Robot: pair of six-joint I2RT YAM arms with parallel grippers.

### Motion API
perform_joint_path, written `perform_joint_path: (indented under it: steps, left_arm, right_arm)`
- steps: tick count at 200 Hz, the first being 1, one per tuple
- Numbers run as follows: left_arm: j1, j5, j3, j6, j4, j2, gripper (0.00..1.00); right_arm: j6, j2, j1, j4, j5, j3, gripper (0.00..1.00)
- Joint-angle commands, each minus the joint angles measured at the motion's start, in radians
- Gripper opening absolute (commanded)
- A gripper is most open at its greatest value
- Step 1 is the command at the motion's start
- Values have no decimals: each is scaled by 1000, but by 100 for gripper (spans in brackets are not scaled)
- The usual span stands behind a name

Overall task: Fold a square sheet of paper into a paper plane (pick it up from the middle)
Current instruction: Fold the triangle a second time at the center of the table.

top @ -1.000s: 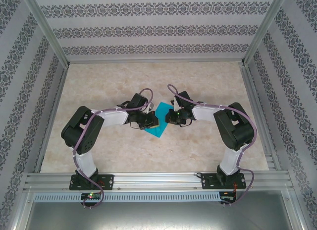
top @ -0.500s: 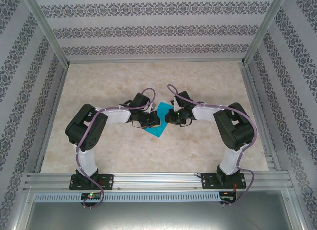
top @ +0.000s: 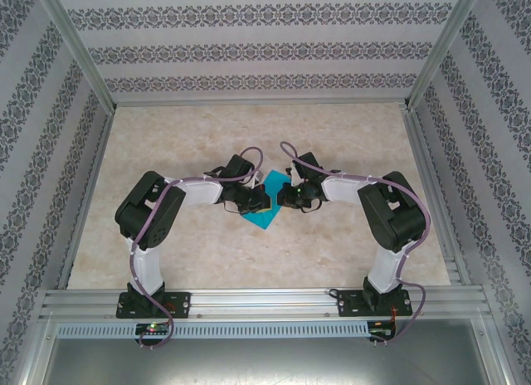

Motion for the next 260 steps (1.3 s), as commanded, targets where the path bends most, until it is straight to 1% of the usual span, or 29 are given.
perform_joint_path:
  steps: [1,108,220,260]
  left_arm:
    - [-13,-11,21,21,-14,23,5]
    - [-15,-38,30,28,-14,53,5]
    - [-14,-13,33,29,6,73,5]
    - [-14,-9,32,31,14,99,8]
  right_arm:
    - [-20,5,13,-22,-4,-7,11]
    - [-24,8,10,-24,-6,-9,12]
    - [-30,10,1,-27,-10,-7,11]
    - [-32,8,0,-32,-10,-1,11]
